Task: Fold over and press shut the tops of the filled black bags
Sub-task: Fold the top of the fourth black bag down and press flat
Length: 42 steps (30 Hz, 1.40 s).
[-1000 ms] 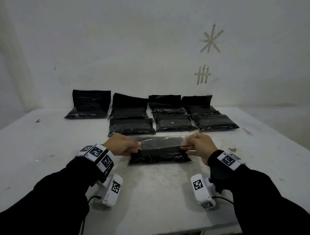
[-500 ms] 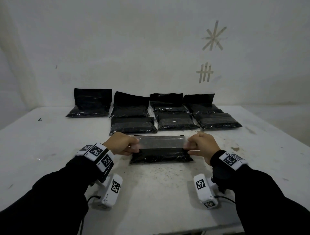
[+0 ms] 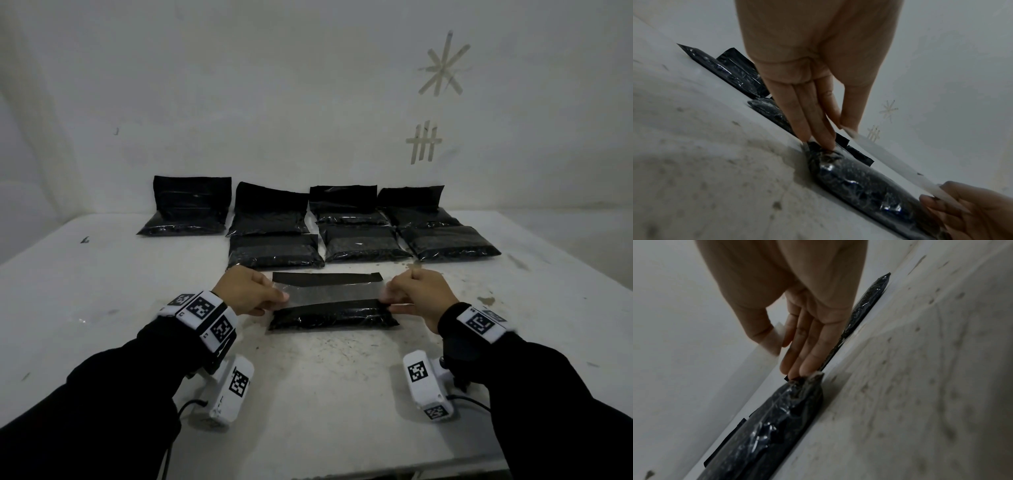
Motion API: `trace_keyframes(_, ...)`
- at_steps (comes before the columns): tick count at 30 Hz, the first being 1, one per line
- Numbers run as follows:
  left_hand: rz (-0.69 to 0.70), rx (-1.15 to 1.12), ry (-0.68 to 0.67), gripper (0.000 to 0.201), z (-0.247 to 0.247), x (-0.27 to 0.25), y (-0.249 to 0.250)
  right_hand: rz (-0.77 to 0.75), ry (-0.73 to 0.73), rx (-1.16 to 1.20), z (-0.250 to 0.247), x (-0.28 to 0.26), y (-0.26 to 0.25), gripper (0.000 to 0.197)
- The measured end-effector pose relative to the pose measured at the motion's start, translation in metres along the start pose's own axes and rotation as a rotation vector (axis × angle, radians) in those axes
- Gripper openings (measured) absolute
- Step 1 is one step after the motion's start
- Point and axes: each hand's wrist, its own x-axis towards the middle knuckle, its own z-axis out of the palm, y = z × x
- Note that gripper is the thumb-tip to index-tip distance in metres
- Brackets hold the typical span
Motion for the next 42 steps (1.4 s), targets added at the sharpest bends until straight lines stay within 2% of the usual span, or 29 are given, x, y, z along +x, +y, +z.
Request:
trace_keyframes(4, -0.003, 0.000, -0.012, 0.017, 0.001, 0.000, -0.001, -0.044, -0.005, -0.054, 0.000, -0.002, 0.000, 0.023)
trace_keyframes(15, 0.028, 0.079, 0.024, 0.016, 0.005, -0.002, -0.003, -0.161, 0.028, -0.285, 0.000, -0.003, 0.000, 0.024)
trace_keyframes(28, 0.041, 0.165, 0.056, 0.013, 0.009, 0.000, -0.004, -0.195, 0.073, -0.570, 0.006, -0.002, -0.003, 0.023)
trace_keyframes(37, 0.047, 0.194, 0.095, 0.021, 0.013, -0.001, -0.005, -0.162, 0.078, -0.607, 0.007, -0.003, -0.006, 0.022)
trace_keyframes(42, 0.031, 0.225, 0.126, 0.024, 0.014, 0.001, -0.005, -0.147, 0.093, -0.606, 0.008, -0.002, -0.005, 0.030)
